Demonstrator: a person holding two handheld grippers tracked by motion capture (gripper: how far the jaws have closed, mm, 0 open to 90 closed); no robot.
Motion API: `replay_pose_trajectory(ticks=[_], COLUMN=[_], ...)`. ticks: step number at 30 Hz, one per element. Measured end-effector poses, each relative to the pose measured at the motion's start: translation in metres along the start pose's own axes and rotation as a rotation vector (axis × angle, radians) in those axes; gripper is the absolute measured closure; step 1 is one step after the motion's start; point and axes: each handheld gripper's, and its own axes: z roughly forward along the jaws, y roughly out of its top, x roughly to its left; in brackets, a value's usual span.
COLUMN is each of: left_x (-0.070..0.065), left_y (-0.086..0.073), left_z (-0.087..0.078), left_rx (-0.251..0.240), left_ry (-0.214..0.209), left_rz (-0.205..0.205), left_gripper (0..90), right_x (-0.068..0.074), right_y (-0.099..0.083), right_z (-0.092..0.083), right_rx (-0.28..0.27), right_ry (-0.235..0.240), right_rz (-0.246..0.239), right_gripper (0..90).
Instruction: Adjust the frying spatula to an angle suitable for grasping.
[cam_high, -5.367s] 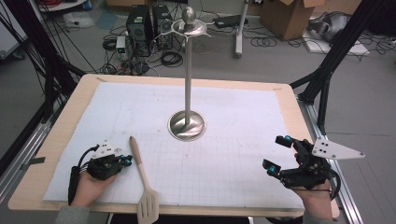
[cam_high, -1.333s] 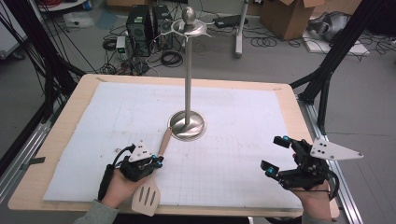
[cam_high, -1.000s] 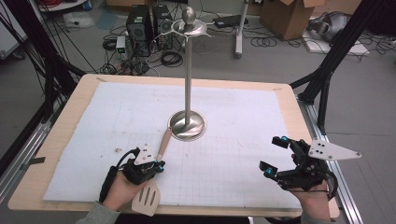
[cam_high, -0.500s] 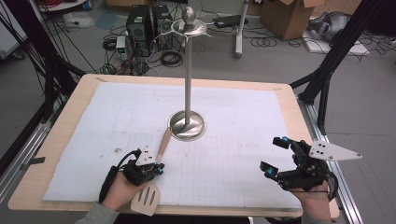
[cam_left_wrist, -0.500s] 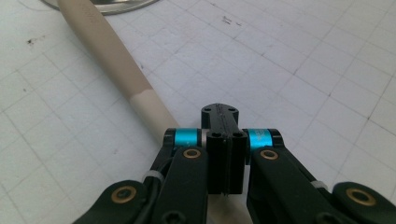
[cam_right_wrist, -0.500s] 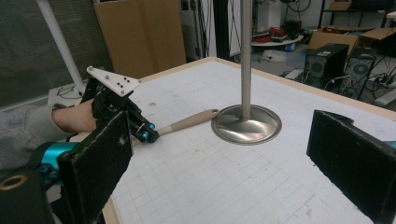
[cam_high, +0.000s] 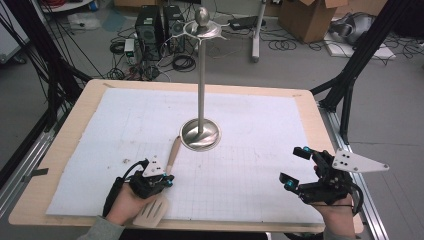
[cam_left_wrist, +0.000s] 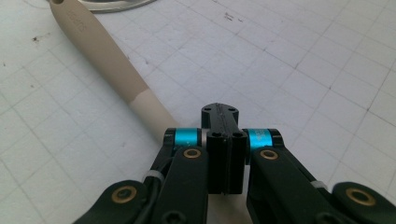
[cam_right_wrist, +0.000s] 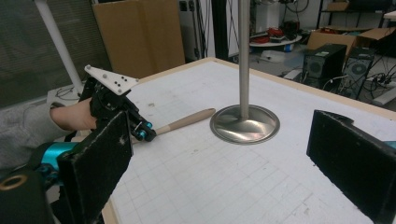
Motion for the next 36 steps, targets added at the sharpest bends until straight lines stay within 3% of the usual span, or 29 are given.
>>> replay_pose_trajectory(ticks=[16,36], left_x=[-0.005,0.01], left_y=[-0.004,-0.015], left_z=[-0.005,-0.024], left_rx=[0.015,0.037], left_ry=[0.008,-0.004], left_rz=[0.007,-0.005], left_gripper=[89.8,89.8], right_x=[0.0,0.0], right_y=[0.0,0.0], right_z=[-0.001,-0.001], right_rx=[-0.003,-0.006], right_ry=[-0.002,-0.002], right_rz=[0.0,-0.003], right_gripper=[6.0,6.0])
